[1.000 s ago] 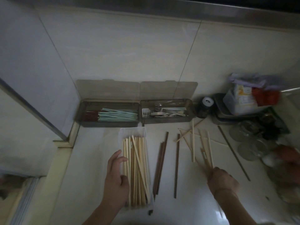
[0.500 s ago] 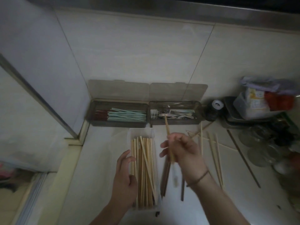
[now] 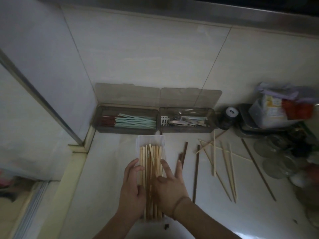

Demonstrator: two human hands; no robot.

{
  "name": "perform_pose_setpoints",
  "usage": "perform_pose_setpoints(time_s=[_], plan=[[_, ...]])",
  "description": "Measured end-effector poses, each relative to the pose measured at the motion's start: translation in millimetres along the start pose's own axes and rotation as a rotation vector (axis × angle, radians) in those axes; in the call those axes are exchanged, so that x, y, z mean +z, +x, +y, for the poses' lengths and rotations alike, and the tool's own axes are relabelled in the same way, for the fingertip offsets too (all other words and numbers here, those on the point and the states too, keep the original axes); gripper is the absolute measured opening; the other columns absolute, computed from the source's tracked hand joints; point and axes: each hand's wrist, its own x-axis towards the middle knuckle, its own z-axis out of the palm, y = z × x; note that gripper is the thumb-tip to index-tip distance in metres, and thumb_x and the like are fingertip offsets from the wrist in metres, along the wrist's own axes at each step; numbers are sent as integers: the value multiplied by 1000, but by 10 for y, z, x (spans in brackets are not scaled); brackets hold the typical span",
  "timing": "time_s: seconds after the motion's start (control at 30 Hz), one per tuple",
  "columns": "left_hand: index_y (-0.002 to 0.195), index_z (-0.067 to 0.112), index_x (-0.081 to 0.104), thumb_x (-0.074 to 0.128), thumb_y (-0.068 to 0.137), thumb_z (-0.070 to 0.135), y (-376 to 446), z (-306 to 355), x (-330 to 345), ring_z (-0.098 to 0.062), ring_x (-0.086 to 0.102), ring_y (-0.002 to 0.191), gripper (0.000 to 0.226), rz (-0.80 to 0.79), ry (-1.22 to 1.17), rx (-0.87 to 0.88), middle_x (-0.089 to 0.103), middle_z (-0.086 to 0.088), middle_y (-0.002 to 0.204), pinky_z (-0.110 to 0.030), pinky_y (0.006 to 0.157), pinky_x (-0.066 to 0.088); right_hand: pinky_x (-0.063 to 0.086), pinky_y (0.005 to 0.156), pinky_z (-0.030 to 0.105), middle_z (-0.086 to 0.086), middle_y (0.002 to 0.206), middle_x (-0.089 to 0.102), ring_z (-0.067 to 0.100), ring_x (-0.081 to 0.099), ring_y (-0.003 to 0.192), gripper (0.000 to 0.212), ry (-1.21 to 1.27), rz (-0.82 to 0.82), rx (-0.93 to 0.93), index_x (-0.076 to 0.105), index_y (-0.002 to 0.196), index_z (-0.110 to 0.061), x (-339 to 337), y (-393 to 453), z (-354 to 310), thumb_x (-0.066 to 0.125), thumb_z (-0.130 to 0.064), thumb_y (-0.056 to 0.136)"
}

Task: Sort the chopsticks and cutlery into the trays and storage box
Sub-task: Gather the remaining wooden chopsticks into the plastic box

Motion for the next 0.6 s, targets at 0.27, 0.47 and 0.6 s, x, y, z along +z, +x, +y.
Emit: perform_pose_setpoints(time_s=[0.27,0.47,0.6], plan=[[112,27,50,39,60,-5,-11,-15,-1,4,31,137,61,5,12,15,38,8,142,-4,105,24,45,93,29,-6,99,65,15,55,104,11,502,808,222,67,93,-23,194,-109,703,63,-20,85],[112,29,49,41,60,-8,-16,-7,-6,5,30,137,64,-3,25,16,36,12,143,-3,104,24,45,84,38,11,117,49,32,50,103,29,502,347,1092,63,112,-18,498,-527,1718,60,-33,88],[111,35,47,46,63,-17,-12,9,6,8,28,137,71,3,37,22,35,14,142,-1,103,23,45,79,34,5,100,39,30,51,91,31,464,157,1077,62,108,-17,609,-643,1840,52,-41,91]])
